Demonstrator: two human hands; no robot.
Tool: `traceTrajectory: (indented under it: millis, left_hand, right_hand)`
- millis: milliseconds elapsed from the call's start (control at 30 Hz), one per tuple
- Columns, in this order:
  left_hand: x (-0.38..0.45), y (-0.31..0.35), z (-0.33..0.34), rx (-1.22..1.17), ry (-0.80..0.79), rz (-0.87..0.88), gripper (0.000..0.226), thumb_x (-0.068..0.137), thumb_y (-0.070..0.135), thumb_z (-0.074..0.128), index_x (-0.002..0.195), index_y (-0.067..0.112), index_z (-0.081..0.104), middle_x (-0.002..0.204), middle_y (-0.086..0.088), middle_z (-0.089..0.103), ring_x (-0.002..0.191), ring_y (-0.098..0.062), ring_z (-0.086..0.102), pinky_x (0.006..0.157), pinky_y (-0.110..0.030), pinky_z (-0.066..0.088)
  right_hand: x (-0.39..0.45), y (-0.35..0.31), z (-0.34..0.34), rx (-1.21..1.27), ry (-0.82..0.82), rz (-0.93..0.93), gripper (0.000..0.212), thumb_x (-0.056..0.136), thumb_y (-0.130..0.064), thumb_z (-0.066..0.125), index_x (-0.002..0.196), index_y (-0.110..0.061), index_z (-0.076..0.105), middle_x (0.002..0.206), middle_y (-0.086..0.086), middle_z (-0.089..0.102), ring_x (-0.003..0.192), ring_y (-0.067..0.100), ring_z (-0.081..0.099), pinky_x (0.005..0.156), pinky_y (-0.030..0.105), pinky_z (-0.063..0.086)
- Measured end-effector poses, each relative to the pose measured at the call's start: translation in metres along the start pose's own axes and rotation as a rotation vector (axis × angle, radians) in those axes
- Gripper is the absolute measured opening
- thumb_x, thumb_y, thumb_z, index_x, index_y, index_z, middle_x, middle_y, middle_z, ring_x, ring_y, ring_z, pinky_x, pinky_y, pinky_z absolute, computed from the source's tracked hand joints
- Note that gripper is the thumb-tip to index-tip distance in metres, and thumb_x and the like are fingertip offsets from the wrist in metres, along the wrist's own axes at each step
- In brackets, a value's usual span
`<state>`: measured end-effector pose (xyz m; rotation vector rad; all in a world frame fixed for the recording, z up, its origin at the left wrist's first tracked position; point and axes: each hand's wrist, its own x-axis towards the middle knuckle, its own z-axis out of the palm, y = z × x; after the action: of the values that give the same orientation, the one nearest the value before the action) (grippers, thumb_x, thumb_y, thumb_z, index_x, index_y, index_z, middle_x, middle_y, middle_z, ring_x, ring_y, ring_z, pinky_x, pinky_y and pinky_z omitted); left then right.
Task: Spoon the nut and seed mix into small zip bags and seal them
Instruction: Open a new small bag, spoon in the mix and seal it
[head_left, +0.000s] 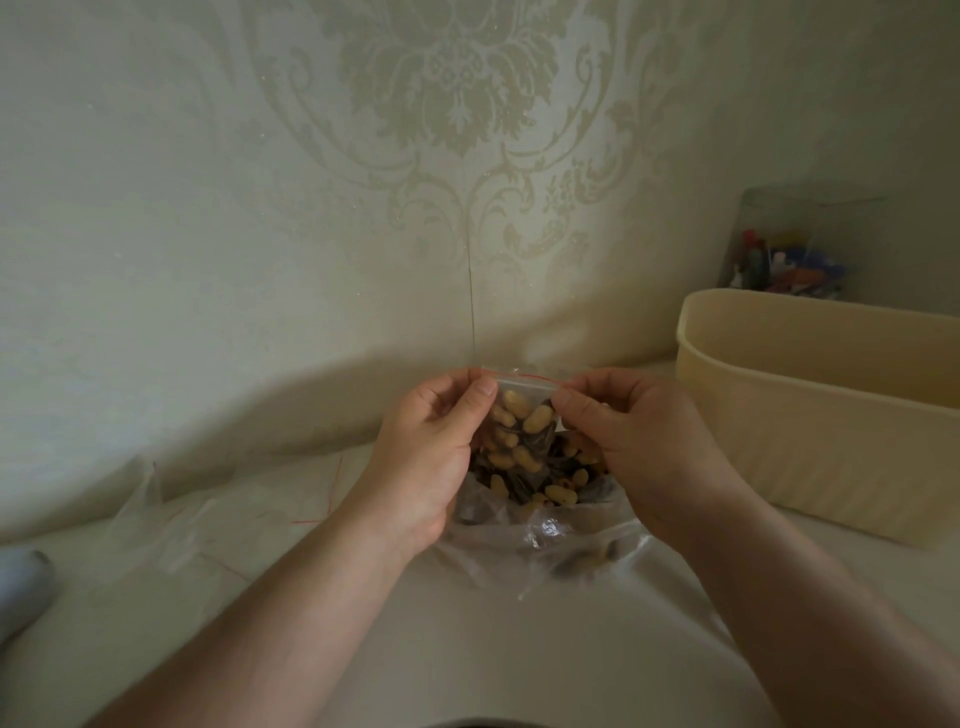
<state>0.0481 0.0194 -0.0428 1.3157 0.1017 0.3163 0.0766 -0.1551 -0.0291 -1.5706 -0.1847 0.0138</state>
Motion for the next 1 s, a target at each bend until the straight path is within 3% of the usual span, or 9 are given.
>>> traceTrajectory:
  millis: [200, 300, 467, 600, 800, 1000]
  left_hand:
    - [-0.0011, -0.0003, 0.0019, -0.008, -0.019, -0.008, 0.013, 0.101, 0.018, 0.066, 0.101, 0.011, 0.077, 0.095, -0.012, 0.078, 0.088, -0.023, 0.072, 0.088, -0.042, 0.058]
    - [-0.0018, -0.0003, 0.0023, -0.012, -0.023, -0.005, 0.015, 0.102, 0.018, 0.065, 0.104, 0.009, 0.077, 0.097, -0.014, 0.078, 0.089, -0.025, 0.072, 0.093, -0.046, 0.059]
    - [-0.0026, 0.0026, 0.0024, -0.038, -0.025, -0.014, 0.017, 0.102, 0.017, 0.065, 0.092, 0.016, 0.079, 0.1, -0.016, 0.079, 0.094, -0.028, 0.074, 0.097, -0.049, 0.059]
    - [-0.0041, 0.0048, 0.004, -0.048, -0.037, -0.004, 0.018, 0.102, 0.014, 0.065, 0.089, 0.017, 0.078, 0.092, -0.011, 0.078, 0.088, -0.023, 0.074, 0.081, -0.036, 0.062]
    - [-0.0045, 0.006, 0.0051, -0.064, -0.034, -0.018, 0.013, 0.102, 0.011, 0.064, 0.095, 0.012, 0.075, 0.087, -0.009, 0.077, 0.079, -0.019, 0.071, 0.069, -0.028, 0.06]
    - [-0.0073, 0.0087, 0.0058, -0.087, -0.081, -0.021, 0.018, 0.104, 0.01, 0.06, 0.092, 0.009, 0.074, 0.082, -0.01, 0.075, 0.074, -0.018, 0.07, 0.066, -0.028, 0.061]
  right_hand:
    - [-0.0057, -0.0058, 0.0035, -0.04, 0.034, -0.035, 0.012, 0.094, -0.013, 0.075, 0.082, -0.014, 0.075, 0.071, 0.004, 0.07, 0.055, 0.006, 0.063, 0.05, 0.017, 0.051]
    - [-0.0065, -0.0064, 0.0037, -0.045, 0.034, -0.049, 0.013, 0.094, -0.013, 0.076, 0.081, -0.016, 0.075, 0.069, 0.001, 0.071, 0.056, 0.004, 0.063, 0.052, 0.016, 0.05]
    - [-0.0085, -0.0091, 0.005, -0.02, -0.013, -0.046, 0.005, 0.094, -0.012, 0.076, 0.09, -0.009, 0.076, 0.069, 0.001, 0.073, 0.056, 0.003, 0.064, 0.053, 0.016, 0.051]
    - [-0.008, -0.0088, 0.0048, -0.034, -0.005, -0.048, 0.009, 0.094, -0.014, 0.075, 0.086, -0.013, 0.077, 0.076, 0.008, 0.074, 0.06, 0.007, 0.065, 0.054, 0.018, 0.052]
    - [-0.0048, -0.0039, 0.0038, -0.059, 0.032, -0.069, 0.016, 0.092, -0.017, 0.078, 0.077, -0.022, 0.077, 0.089, 0.022, 0.074, 0.063, 0.014, 0.065, 0.055, 0.022, 0.053]
    - [-0.0061, -0.0047, 0.0056, -0.012, -0.01, -0.069, 0.016, 0.095, -0.012, 0.074, 0.08, -0.017, 0.074, 0.074, 0.011, 0.073, 0.058, 0.011, 0.064, 0.053, 0.021, 0.052]
